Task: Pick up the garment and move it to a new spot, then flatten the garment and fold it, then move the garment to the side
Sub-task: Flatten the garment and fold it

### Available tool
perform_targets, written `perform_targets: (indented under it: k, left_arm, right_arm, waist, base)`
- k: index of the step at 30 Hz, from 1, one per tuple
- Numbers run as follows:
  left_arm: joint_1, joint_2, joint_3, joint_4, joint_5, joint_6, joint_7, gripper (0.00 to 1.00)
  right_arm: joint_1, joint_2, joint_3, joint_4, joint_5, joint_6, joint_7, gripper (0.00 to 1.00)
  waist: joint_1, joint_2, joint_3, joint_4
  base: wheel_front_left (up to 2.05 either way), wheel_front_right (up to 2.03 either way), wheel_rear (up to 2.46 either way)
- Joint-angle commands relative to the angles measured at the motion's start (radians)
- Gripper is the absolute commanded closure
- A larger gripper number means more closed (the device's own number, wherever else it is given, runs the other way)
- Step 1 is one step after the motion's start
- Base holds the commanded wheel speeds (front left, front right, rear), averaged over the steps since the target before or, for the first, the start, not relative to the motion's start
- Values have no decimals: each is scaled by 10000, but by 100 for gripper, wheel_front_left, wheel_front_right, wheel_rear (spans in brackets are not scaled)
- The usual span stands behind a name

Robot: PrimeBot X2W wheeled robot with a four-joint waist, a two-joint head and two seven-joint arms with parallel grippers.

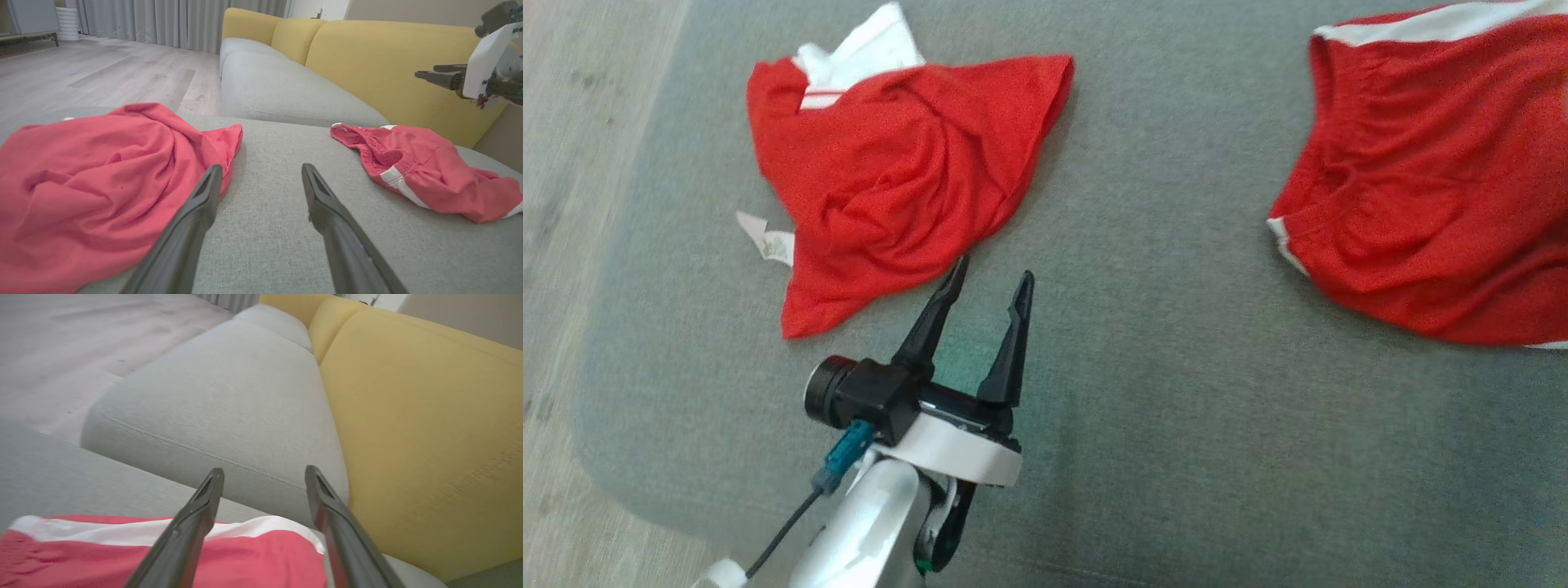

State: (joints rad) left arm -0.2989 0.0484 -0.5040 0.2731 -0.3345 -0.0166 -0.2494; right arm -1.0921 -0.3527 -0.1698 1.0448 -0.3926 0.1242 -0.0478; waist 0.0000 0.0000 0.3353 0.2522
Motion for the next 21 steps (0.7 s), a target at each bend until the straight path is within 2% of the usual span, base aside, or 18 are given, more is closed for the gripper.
perform_targets:
  k: [1, 6, 8, 11, 17, 21]
  left_arm:
    - [30, 18, 429, -262, 51, 47, -124, 0]
    - [360, 18, 707, -204, 241, 12, -124, 0]
    - [495, 18, 815, -183, 331, 0, -124, 0]
    - [672, 18, 926, -160, 425, -34, -124, 0]
    - [971, 18, 1004, -146, 488, -78, -124, 0]
    - [1107, 18, 1016, -190, 495, -99, -124, 0]
  right_arm:
    - [44, 221, 138, -384, 43, 65, -316, 0]
    - [994, 1592, 468, -310, 715, 65, -1754, 0]
    - [1511, 2170, 868, -393, 1063, 65, -1985, 0]
    - [2473, 2692, 1568, -823, 1749, 65, -2113, 0]
    - [4889, 2992, 3368, -2766, 3298, 65, -2135, 0]
    - [6123, 3013, 4102, -3559, 3940, 65, -2137, 0]
  waist:
    - [0, 0, -365, -292]
    - [0, 0, -1082, -796]
    - [0, 0, -1313, -983]
    - [0, 0, -1593, -1169]
    - [0, 0, -1947, -1276]
    - [0, 0, -2014, -1238]
  base:
    - [0, 0, 0]
    - [0, 0, 0]
    - [0, 0, 0]
    - [0, 0, 0]
    - [0, 0, 0]
    - [0, 0, 0]
